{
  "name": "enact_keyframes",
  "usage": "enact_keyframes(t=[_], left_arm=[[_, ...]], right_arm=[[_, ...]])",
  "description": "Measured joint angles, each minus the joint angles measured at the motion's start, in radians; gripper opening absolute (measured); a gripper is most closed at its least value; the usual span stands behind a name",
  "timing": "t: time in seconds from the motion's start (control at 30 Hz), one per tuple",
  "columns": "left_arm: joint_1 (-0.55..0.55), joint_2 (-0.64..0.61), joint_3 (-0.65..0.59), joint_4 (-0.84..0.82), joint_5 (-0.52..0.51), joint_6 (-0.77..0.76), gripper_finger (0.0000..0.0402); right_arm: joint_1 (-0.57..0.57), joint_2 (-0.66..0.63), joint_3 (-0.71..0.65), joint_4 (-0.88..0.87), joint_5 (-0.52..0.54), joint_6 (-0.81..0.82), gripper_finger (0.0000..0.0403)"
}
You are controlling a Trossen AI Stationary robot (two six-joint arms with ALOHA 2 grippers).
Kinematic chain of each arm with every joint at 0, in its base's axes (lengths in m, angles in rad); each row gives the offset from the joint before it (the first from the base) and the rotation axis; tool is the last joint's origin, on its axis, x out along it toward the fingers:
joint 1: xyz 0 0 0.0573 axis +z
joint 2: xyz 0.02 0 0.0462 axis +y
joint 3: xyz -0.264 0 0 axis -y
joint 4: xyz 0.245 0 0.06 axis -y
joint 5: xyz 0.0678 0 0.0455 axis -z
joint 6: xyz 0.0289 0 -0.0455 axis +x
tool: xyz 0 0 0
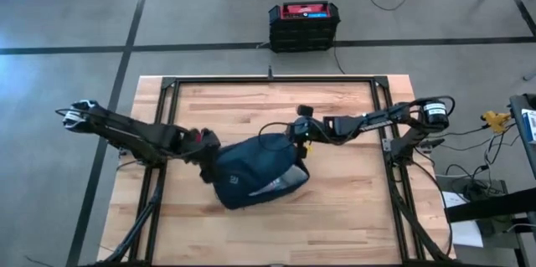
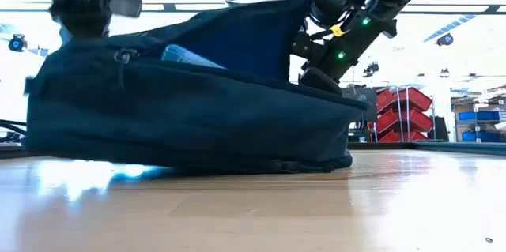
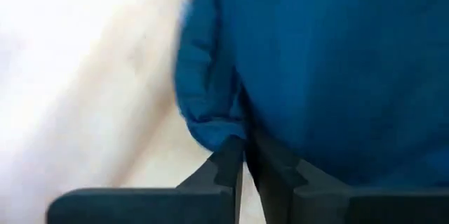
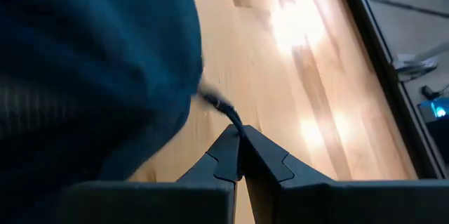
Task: Unpack backpack
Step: Close the dark blue backpack
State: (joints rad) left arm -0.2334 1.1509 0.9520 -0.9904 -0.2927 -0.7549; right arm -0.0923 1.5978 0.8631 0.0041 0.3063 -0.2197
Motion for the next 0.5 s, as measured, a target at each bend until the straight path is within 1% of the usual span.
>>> enact_keyframes(t=[0.07, 0.1, 0.17, 0.27, 0.37, 0.43, 0.5], left_arm=[[0.015, -0.007, 0.053, 0.027, -0.166, 0.082, 0.0036], [0.03, -0.007, 0.074, 0.046, -0.205, 0.135, 0.0042], [0.071, 0.004, 0.103, 0.113, -0.215, 0.242, 0.0053], [0.124, 0.036, 0.115, 0.293, -0.153, 0.403, 0.0066], [0.159, 0.11, 0.108, 0.444, -0.034, 0.53, 0.0074], [0.165, 0.182, 0.1, 0.481, 0.014, 0.581, 0.0076], [0.166, 0.261, 0.099, 0.486, 0.022, 0.615, 0.0076]], right_arm=[[0.014, 0.0, 0.0, 0.009, -0.001, 0.0, 0.0], [0.021, 0.0, 0.0, 0.011, -0.001, 0.0, 0.0], [0.035, 0.0, 0.0, 0.011, 0.001, 0.001, 0.0], [0.051, 0.0, 0.0, -0.001, 0.009, 0.007, 0.0], [0.065, -0.009, 0.0, -0.031, 0.035, 0.023, 0.0], [0.082, -0.027, 0.0, -0.067, 0.079, 0.027, 0.0], [0.108, -0.059, 0.0, -0.122, 0.132, 0.042, 0.0]])
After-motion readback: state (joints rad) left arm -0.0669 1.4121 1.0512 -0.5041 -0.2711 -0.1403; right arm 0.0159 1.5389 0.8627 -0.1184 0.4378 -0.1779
